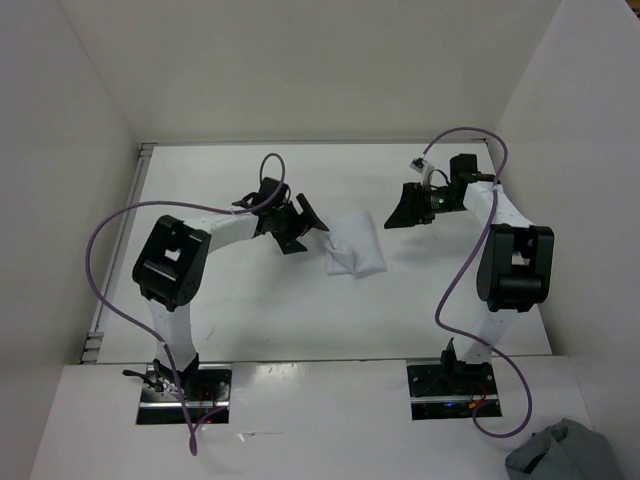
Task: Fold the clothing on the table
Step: Fold the skirt
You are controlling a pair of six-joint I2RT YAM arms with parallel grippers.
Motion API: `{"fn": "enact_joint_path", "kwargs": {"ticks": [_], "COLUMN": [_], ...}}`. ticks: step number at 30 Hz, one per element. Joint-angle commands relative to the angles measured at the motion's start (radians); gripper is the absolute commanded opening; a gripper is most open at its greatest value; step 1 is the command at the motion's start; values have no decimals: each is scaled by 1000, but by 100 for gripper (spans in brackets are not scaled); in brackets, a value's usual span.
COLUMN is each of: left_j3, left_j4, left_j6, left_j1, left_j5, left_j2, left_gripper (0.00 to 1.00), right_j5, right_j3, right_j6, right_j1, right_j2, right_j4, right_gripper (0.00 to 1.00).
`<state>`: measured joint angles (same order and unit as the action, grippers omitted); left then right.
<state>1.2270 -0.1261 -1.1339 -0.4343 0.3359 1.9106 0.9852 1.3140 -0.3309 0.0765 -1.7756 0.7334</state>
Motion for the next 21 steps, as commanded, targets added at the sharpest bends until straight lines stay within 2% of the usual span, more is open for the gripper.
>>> {"fn": "enact_joint_path", "kwargs": {"ticks": [1,15,21], "left_j3": [45,155,164], "left_j4": [31,31,31], "left_j6": [-38,-56,-56], "left_j1": [5,5,5], "left_j5": [25,6,6], "left_j2": [40,119,137], "left_gripper": [95,92,82], "right_j5": [33,62,63], "right_j3": [11,11,11], "right_j6": [-22,-49,-59], "right_j1": [11,20,20], "right_j2": [-4,-22,-31], "right_j4": [24,54,63], "right_gripper": [88,84,83]}}
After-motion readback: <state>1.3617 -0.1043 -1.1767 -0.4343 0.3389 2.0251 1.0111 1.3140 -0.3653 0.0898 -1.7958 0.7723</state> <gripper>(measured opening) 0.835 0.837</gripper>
